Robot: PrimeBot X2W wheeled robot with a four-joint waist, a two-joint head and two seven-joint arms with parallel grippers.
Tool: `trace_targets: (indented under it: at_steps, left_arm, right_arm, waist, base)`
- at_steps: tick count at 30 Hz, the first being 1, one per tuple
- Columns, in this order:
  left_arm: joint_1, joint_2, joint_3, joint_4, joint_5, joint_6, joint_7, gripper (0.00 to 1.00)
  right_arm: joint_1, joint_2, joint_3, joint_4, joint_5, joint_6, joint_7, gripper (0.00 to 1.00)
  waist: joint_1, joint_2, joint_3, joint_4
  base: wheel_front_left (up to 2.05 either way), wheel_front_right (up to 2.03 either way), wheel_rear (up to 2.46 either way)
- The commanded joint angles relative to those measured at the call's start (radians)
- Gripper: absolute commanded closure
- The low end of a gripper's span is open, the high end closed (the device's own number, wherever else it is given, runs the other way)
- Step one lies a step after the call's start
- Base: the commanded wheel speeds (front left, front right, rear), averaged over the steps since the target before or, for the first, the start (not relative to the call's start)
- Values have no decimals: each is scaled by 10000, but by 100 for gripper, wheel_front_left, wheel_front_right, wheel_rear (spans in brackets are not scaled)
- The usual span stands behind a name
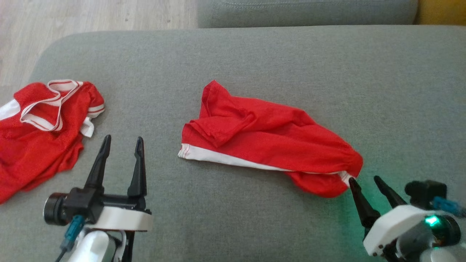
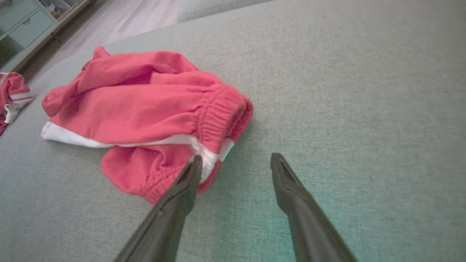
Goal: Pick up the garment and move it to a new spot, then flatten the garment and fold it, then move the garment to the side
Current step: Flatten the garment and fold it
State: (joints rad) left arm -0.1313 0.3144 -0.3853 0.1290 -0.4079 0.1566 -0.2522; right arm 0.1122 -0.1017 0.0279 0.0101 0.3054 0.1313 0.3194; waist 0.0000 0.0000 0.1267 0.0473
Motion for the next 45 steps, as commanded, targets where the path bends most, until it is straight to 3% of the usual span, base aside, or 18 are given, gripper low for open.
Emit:
trace_targets:
  at_steps: [1,13,30,35,45]
  left_arm:
    - [-70,133,511,-196,88,-45,-94,0]
    - [457,178,577,-133,157,177,-14,0]
    - [683,394,448,-405,108,366,524,0]
    - [5,356,20,-119,63,-79,1169,0]
    - [-2341,-215,-859,2116,-694,-1637,3303,0]
  right_arm:
    - [-99,-10,152,-543,-112,-6,-287,0]
    - [-49,70,438,-2478,-1350,-6,-2522,0]
    - [385,402,824,-2680,-1341,-6,-2552,0]
    - [263,427,818,-2689,-1346,-6,-2487,0]
    - [-126,475,928,-2541,-1302,-6,-2329,0]
  waist:
    - [0,0,-85,-43]
    - [0,0,-529,-341]
    - [0,0,-673,-434]
    - [0,0,-372,-442]
    - [0,0,651,-655]
  base:
    - [0,0,0]
    - [0,0,0]
    - [0,0,0]
    - [0,0,0]
    - [0,0,0]
